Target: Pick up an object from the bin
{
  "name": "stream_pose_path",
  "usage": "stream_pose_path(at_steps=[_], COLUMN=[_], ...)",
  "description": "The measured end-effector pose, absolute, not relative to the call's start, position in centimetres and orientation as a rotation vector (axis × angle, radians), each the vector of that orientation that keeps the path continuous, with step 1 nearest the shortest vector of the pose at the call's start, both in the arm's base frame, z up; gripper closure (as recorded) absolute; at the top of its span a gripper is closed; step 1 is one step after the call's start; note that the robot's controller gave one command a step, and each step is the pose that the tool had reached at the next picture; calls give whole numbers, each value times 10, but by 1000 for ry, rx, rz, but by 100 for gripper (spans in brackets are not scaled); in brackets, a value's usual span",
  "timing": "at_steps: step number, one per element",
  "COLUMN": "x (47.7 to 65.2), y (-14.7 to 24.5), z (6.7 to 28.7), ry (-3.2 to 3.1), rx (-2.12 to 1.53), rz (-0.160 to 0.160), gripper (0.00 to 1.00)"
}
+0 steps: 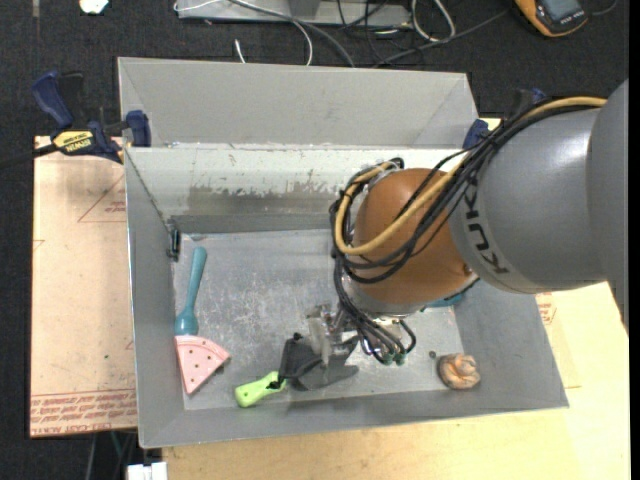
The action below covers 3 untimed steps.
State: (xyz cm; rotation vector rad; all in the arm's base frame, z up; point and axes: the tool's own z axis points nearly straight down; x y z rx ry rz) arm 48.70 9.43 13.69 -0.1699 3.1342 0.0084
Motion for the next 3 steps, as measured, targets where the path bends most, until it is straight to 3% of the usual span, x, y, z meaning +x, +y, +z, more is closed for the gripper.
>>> stream_pose_path(at_steps=[1, 2, 3], x=[486, 486, 494], y=[99, 93, 106], z=[212, 295, 251], ry=[3119, 3129, 3118], rx=[-353, -241, -264], rz=[10, 10, 11], gripper=[100, 100, 100])
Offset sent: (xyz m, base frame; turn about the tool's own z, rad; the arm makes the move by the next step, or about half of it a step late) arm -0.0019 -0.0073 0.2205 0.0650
